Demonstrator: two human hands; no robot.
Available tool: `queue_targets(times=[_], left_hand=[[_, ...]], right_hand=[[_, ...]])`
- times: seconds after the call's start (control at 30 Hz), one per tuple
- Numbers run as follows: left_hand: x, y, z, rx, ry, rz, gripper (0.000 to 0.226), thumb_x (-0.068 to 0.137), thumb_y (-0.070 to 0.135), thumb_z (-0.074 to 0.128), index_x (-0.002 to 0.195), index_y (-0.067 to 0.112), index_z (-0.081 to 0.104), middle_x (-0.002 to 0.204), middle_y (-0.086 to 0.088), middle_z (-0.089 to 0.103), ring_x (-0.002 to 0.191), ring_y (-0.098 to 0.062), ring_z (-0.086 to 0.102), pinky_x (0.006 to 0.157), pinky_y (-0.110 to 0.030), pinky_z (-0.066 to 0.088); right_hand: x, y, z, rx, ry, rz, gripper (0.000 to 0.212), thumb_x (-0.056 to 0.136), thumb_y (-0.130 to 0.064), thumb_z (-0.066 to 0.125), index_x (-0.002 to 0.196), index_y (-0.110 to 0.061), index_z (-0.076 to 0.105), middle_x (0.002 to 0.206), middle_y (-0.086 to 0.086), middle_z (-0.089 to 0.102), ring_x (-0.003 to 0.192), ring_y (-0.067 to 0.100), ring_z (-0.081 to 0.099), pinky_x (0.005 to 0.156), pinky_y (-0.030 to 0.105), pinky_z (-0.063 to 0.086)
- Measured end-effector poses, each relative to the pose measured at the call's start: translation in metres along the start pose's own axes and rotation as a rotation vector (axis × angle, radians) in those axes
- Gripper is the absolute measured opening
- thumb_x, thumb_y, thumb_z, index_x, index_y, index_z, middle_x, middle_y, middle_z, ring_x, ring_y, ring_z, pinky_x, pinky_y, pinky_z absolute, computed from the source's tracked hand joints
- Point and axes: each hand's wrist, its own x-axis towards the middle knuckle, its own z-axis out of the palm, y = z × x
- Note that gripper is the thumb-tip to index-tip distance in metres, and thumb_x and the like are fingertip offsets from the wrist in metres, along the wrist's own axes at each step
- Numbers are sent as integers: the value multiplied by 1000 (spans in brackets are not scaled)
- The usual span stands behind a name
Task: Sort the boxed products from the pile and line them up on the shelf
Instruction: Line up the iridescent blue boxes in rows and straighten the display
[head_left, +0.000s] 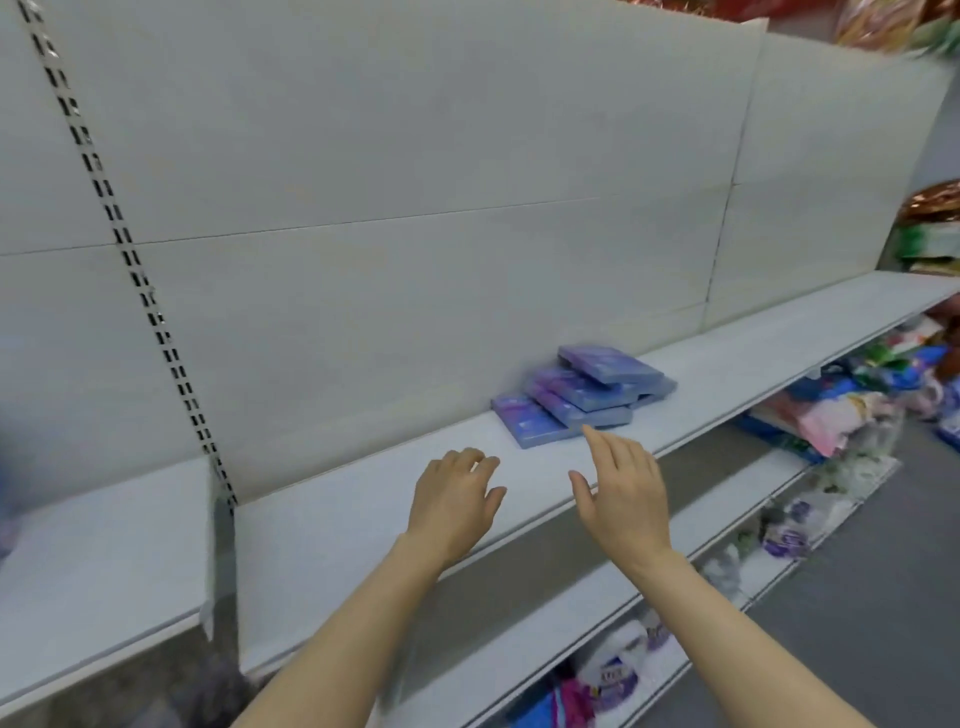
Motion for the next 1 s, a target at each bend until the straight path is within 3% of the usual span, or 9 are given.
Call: queue_targets(times=[0.1,0.4,0.53,0.67,0.77,0.83,0.87,0.93,1.0], left_hand=[[35,16,22,40,-44,-8,43,102,42,39,139,24,49,140,4,49,121,-22,48,96,-33,36],[153,20,92,-48,-149,-148,41,102,37,35,134,15,48,134,-5,53,117,-26,51,90,-36,42],[199,10,132,-93,-321,-181,61,106,38,26,154,3,15,161,-12,17,148,-25,17,115,-37,26],[201,4,174,-128,-478,-200,74,102,55,13,155,10,-9,164,-7,-13,151,-23,-11,122,-39,5],[187,-1,176,-88,-446,-115,103,74,75,-24,156,14,-12,162,1,-18,150,-19,-14,122,-38,-1],[176,-9,172,-100,-433,-108,126,51,76,-43,156,15,-9,157,7,-20,151,-17,-10,121,-37,-3],[170,-14,170,-89,-390,-104,124,57,75,-42,157,14,0,156,7,-15,152,-18,-1,120,-35,-1],[153,-25,169,-29,-310,-84,100,89,68,-16,149,11,39,156,2,20,143,-19,36,116,-30,14],[127,-40,166,-64,-299,-123,76,100,59,7,134,17,61,144,3,51,131,-15,48,111,-31,17]], right_hand=[[5,33,4,-25,-11,36,52,79,-22,69,126,-1,60,110,12,66,99,31,62,84,43,51],[47,108,57,-93,-74,94,57,74,-19,80,125,-2,61,115,11,67,102,31,62,86,42,51],[78,134,92,-98,-98,116,47,82,-19,70,125,-2,61,112,11,67,100,31,63,83,40,51],[106,153,125,-26,-175,184,45,88,-19,67,129,-2,58,121,12,65,109,32,62,87,41,50],[122,166,154,21,-226,191,44,91,-19,63,130,-1,55,126,14,62,113,33,60,87,40,51],[133,170,173,40,-322,217,51,86,-9,64,135,-1,51,134,14,57,119,34,56,87,42,51],[139,172,181,42,-372,221,57,81,-2,61,137,-1,48,137,15,55,122,34,54,88,43,50],[149,176,198,40,-437,211,69,71,8,55,139,2,45,142,17,49,129,36,48,97,44,46],[154,183,215,-4,-489,185,73,69,10,57,140,3,45,144,19,47,134,36,43,107,47,40]])
